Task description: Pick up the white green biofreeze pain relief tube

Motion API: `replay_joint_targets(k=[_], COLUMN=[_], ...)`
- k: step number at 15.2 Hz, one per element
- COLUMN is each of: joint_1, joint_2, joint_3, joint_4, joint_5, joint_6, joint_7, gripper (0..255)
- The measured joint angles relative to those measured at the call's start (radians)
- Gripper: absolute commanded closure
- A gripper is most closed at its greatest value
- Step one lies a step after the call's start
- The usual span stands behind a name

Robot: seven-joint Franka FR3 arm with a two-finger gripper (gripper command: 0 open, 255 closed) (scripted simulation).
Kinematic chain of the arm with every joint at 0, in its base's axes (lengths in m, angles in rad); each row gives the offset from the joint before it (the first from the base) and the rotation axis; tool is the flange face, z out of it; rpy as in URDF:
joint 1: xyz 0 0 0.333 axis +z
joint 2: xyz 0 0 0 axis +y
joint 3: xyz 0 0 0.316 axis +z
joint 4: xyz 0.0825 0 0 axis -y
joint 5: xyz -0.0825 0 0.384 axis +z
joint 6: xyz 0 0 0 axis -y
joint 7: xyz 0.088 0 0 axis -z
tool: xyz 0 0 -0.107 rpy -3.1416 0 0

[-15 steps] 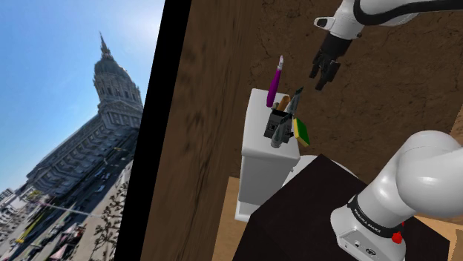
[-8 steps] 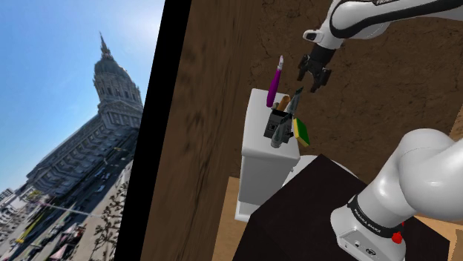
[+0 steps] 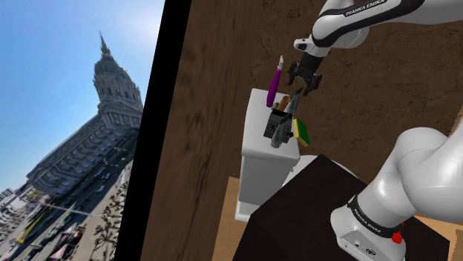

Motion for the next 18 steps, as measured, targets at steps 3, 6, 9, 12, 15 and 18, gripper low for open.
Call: replay_joint_targets(k=[3,6,9,12,15,18], joint_1=[0.006,0.009,0.009,0.009,0.009,0.005], joint_2=[0.029,0.041,0.042,0.042,0.042,0.022], joint_3=[-0.011,-0.015,-0.015,-0.015,-0.015,-0.009], joint_4=[-0.023,-0.03,-0.03,-0.029,-0.03,-0.016], joint_5=[0.019,0.027,0.029,0.029,0.029,0.014], joint_6=[0.047,0.063,0.065,0.065,0.066,0.034], joint_7=[-0.017,-0.023,-0.024,-0.025,-0.025,-0.014], gripper=[0,255,255,255,255,255])
